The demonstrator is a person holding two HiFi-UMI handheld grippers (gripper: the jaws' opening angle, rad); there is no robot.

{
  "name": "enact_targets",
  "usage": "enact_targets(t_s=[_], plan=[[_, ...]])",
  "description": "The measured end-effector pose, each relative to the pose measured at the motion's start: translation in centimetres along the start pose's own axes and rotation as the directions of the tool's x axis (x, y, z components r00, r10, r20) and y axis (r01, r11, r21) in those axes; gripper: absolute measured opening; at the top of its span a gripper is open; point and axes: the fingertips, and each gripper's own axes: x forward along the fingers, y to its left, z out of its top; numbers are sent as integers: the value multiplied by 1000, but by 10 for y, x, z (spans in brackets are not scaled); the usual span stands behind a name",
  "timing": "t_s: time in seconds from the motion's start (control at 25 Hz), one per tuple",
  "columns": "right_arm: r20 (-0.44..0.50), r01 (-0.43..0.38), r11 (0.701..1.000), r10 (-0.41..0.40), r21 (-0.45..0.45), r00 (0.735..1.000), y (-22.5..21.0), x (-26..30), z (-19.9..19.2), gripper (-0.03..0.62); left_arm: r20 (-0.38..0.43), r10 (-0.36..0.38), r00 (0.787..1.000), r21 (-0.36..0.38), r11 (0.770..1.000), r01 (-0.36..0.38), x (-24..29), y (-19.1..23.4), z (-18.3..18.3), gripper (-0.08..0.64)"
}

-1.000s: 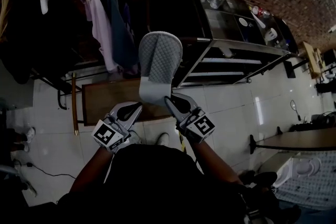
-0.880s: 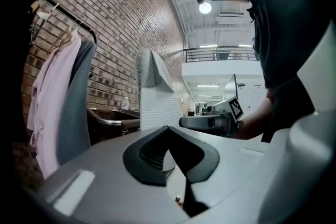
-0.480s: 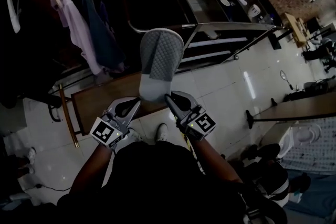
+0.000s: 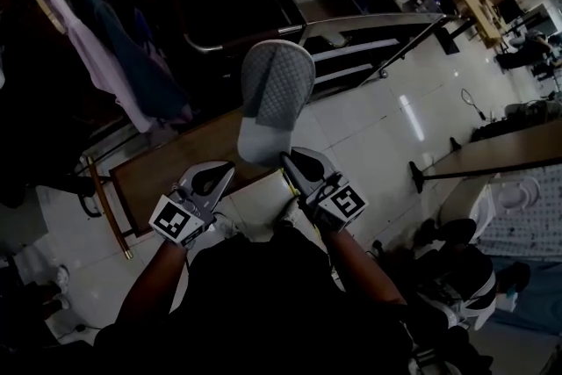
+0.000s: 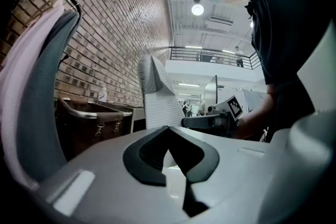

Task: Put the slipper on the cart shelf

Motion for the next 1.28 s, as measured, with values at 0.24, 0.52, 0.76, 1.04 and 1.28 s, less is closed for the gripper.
enact_targets(t_s=[0.24,0.52,0.76,1.04,1.28], plan=[[8,19,1000,-19,10,1000,-47,-33,6,32,-11,1,1000,7,1000,-1,52,-13,3,0],[19,17,1000,-17,25,1000,-112,-84,16,33,-22,-43,999,16,999,43,134,-56,14,0],[28,1,999,-2,35,1000,-167,-126,20,33,-24,-37,999,30,999,38,200,-86,13,0],[26,-20,999,19,44,999,-219,-164,17,33,-41,-11,999,33,999,12,251,-116,5,0],[25,-9,999,8,51,1000,-241,-172,10,33,-62,-27,998,23,999,29,270,-119,2,0]])
